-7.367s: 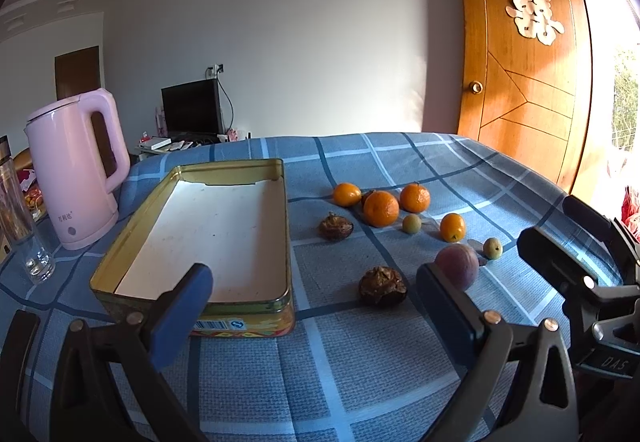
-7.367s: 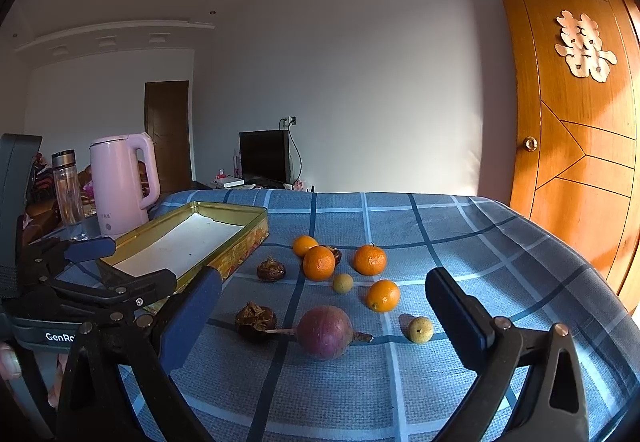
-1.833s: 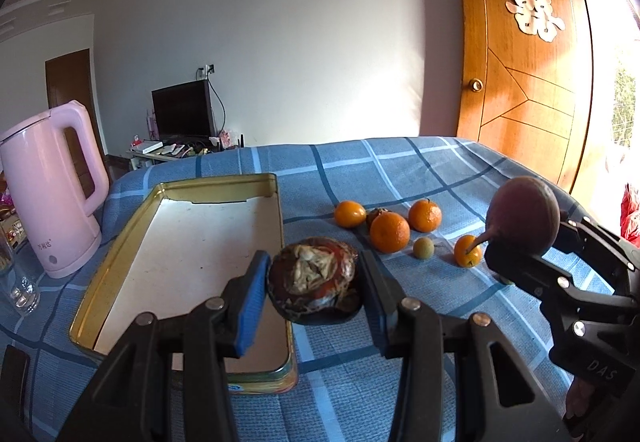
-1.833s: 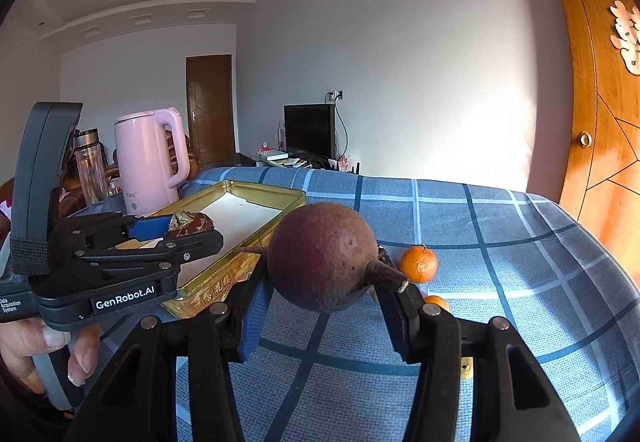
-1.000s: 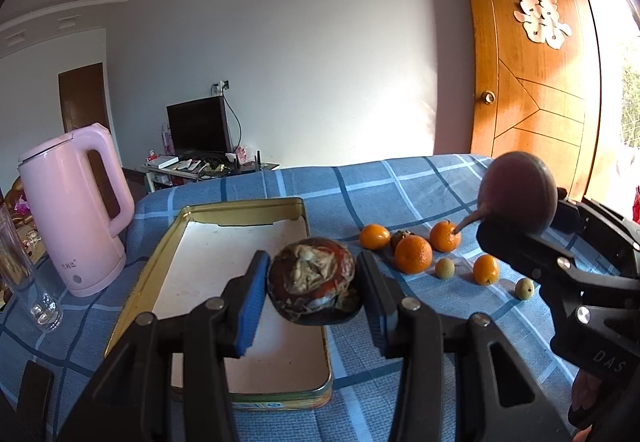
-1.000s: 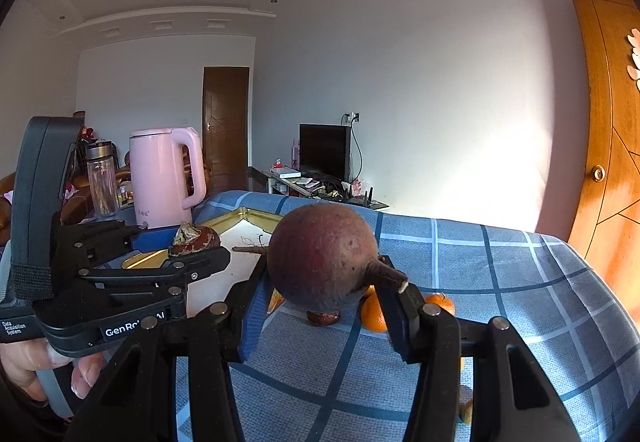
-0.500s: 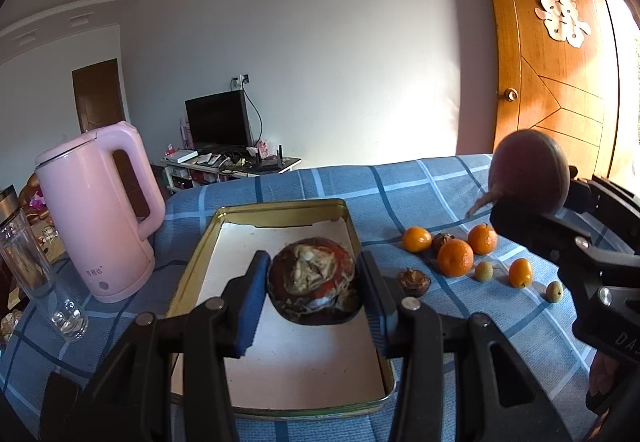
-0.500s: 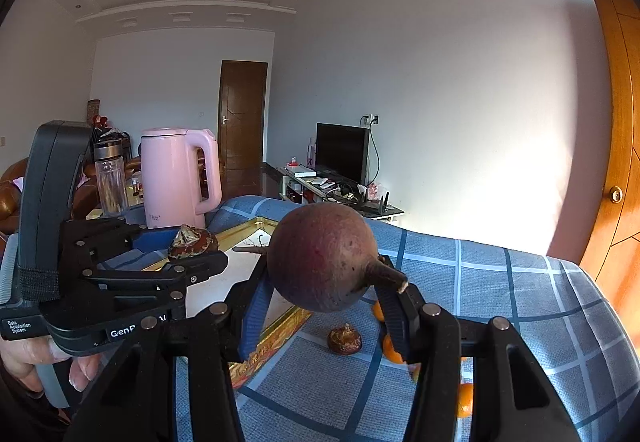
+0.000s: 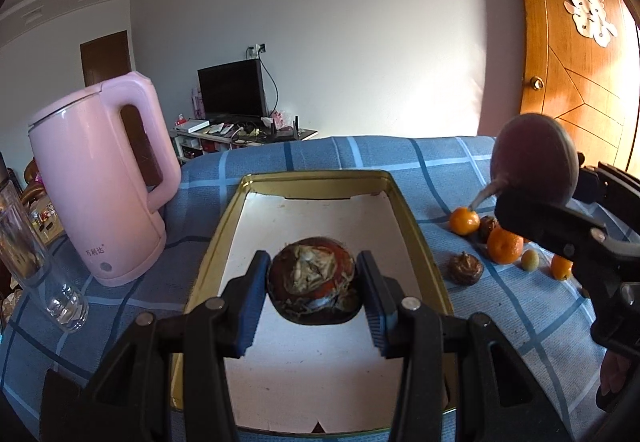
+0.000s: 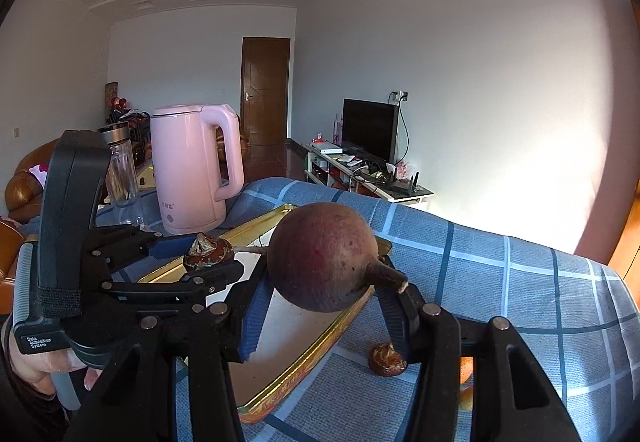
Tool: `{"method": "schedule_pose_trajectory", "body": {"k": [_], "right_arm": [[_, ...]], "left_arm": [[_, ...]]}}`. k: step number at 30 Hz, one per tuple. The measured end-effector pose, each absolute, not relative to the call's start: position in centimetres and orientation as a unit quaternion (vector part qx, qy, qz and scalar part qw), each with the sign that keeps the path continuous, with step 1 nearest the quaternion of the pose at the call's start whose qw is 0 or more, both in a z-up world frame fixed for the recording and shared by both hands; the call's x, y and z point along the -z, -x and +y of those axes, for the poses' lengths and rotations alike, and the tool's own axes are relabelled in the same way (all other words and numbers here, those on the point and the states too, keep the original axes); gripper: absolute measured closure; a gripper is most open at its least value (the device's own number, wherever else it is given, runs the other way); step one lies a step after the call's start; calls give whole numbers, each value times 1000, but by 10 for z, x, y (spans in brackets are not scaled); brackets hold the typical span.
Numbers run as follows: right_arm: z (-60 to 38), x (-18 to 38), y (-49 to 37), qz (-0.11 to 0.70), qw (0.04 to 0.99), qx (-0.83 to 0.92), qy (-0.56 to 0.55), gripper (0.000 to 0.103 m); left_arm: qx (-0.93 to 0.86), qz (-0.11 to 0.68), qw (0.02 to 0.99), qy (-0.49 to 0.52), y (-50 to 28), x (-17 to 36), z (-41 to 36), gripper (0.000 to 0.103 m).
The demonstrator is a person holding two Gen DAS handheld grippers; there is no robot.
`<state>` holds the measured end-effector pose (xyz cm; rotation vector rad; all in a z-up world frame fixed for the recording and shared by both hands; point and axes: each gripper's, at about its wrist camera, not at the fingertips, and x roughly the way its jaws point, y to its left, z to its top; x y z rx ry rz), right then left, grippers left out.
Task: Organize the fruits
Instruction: 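Carry the mangosteen in the left gripper and the purple fruit in the right gripper over the tin tray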
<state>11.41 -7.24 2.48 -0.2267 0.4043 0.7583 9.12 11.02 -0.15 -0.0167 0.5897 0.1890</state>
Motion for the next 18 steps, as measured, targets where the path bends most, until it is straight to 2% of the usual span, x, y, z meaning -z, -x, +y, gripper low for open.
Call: {"method": "schedule_pose_trajectory", "body": {"k": [18], "right_arm": [[-14, 16, -142, 269, 876, -372, 150, 50]], "left_arm": [[-104, 341, 934, 28, -115, 34, 143, 57]]}}
